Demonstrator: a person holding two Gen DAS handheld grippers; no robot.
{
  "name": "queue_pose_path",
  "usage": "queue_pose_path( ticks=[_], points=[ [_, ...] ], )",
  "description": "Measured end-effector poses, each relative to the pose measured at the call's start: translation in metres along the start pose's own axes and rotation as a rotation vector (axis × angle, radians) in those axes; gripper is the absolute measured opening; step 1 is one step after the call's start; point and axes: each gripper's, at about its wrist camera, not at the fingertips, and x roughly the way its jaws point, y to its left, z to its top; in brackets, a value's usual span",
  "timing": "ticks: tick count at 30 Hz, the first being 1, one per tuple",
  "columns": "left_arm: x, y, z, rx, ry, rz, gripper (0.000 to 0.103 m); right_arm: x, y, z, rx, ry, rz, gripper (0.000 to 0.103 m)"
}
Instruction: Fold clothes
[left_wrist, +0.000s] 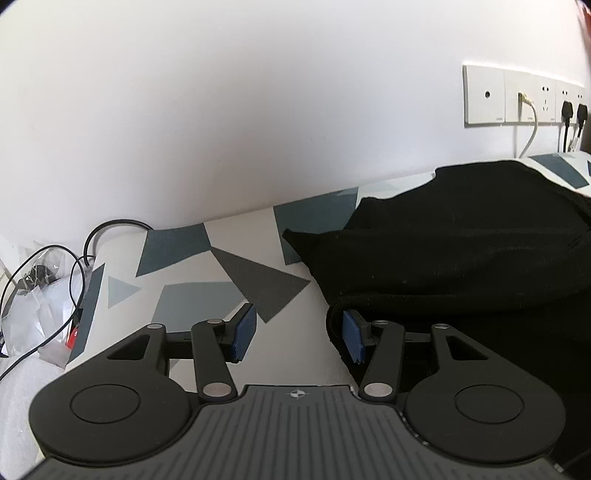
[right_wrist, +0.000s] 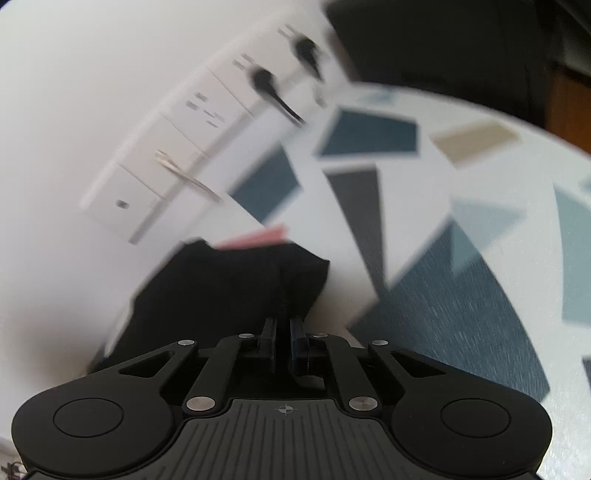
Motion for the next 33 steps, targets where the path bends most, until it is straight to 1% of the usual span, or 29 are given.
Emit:
queue_pose_path(
  ticks=[2, 5, 6, 9, 11, 12, 13, 14, 15, 17, 19, 21, 23, 24, 25, 27, 30, 31, 32, 33],
  points=[
    [0.0, 0.004, 0.0, -0.019, 0.0, -0.01, 0.048, -0.014, 0.011, 0.003, -0.025, -0.03, 0.047, 0.006],
    [0.001, 0.008, -0.004, -0.043, 0.009, -0.016, 0.048, -0.033, 0.02, 0.007, -0.022, -0.02, 0.102, 0.006],
    [0.002, 0.009, -0.005, -0.047, 0.012, -0.016, 0.048, -0.035, 0.02, 0.005, -0.038, -0.002, 0.096, 0.006],
    [0.004, 0.01, -0.012, -0.044, 0.031, -0.025, 0.048, -0.035, 0.018, -0.006, -0.111, 0.071, 0.038, 0.006],
    [0.004, 0.01, -0.015, -0.032, 0.049, -0.052, 0.048, -0.025, 0.008, -0.017, -0.124, 0.162, -0.008, 0.006],
    [0.004, 0.011, -0.016, -0.025, 0.06, -0.07, 0.05, -0.017, 0.001, -0.021, -0.111, 0.218, -0.029, 0.009],
    [0.003, 0.013, -0.016, -0.02, 0.075, -0.101, 0.052, -0.011, -0.006, -0.024, -0.093, 0.261, -0.049, 0.017],
    [0.0, 0.016, -0.015, -0.02, 0.083, -0.136, 0.061, -0.008, -0.011, -0.024, -0.075, 0.279, -0.064, 0.026],
    [-0.004, 0.019, -0.014, -0.024, 0.087, -0.17, 0.067, -0.009, -0.015, -0.023, -0.061, 0.272, -0.07, 0.029],
    [-0.012, 0.028, -0.009, -0.054, 0.085, -0.227, 0.07, -0.013, -0.018, -0.013, -0.047, 0.218, -0.056, 0.039],
    [-0.015, 0.039, -0.003, -0.122, 0.082, -0.273, 0.072, -0.011, -0.022, -0.001, -0.026, 0.176, -0.038, 0.046],
    [-0.009, 0.051, 0.004, -0.218, 0.087, -0.287, 0.072, -0.004, -0.028, 0.011, 0.002, 0.15, -0.026, 0.046],
    [0.004, 0.056, 0.01, -0.292, 0.103, -0.263, 0.071, 0.015, -0.038, 0.02, 0.045, 0.157, -0.03, 0.045],
    [0.011, 0.058, 0.013, -0.329, 0.111, -0.25, 0.071, 0.025, -0.04, 0.023, 0.048, 0.16, -0.041, 0.045],
    [0.017, 0.06, 0.016, -0.358, 0.118, -0.24, 0.071, 0.034, -0.039, 0.022, 0.016, 0.158, -0.063, 0.041],
    [0.031, 0.053, 0.023, -0.352, 0.139, -0.229, 0.071, 0.049, -0.027, 0.019, -0.108, 0.152, -0.1, 0.041],
    [0.049, 0.035, 0.031, -0.295, 0.181, -0.233, 0.07, 0.06, -0.008, 0.014, -0.249, 0.157, -0.119, 0.042],
    [0.053, 0.028, 0.033, -0.272, 0.191, -0.233, 0.069, 0.063, -0.003, 0.013, -0.297, 0.16, -0.138, 0.038],
    [0.056, 0.022, 0.034, -0.25, 0.198, -0.23, 0.066, 0.066, 0.004, 0.012, -0.351, 0.159, -0.168, 0.023],
    [0.059, 0.017, 0.035, -0.235, 0.209, -0.229, 0.058, 0.069, 0.009, 0.011, -0.389, 0.159, -0.185, 0.013]
  ],
)
